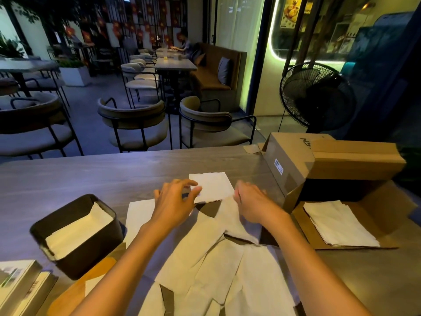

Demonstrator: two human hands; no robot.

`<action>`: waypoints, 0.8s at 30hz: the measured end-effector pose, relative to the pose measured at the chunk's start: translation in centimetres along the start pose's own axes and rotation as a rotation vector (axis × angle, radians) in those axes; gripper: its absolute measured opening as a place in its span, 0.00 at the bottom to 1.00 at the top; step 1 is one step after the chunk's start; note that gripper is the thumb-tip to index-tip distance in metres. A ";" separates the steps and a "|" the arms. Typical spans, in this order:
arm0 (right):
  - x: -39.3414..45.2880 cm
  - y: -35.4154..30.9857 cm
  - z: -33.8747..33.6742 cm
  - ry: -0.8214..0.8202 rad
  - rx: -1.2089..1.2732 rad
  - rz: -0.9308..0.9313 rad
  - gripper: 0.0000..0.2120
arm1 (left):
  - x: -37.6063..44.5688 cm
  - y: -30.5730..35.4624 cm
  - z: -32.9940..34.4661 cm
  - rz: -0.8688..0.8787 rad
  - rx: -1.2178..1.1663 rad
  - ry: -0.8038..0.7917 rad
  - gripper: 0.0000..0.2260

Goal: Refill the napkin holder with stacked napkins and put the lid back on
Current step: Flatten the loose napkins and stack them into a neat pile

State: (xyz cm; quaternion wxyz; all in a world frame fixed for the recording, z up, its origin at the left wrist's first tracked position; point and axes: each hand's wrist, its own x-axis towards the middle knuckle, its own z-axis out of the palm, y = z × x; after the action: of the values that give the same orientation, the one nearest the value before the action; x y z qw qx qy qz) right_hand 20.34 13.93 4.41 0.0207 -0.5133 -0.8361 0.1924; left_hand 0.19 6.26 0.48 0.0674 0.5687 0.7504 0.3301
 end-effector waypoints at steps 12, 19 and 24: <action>3.9 -2.2 -0.9 0.570 0.934 -0.175 0.03 | 0.4 3.3 -2.3 -0.253 -0.895 -0.180 0.15; 7.0 0.2 1.4 0.492 0.931 -0.062 0.05 | 4.2 1.8 0.1 -0.332 -0.780 -0.047 0.08; 8.1 1.2 2.7 0.478 0.816 -0.026 0.07 | 5.0 0.4 2.6 -0.297 -0.541 -0.008 0.15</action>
State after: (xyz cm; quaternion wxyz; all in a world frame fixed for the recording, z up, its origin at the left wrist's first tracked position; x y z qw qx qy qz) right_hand 16.87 20.63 0.16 0.4150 -0.4825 -0.6704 0.3815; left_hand 0.00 11.87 0.10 0.2669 0.4156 0.7098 0.5023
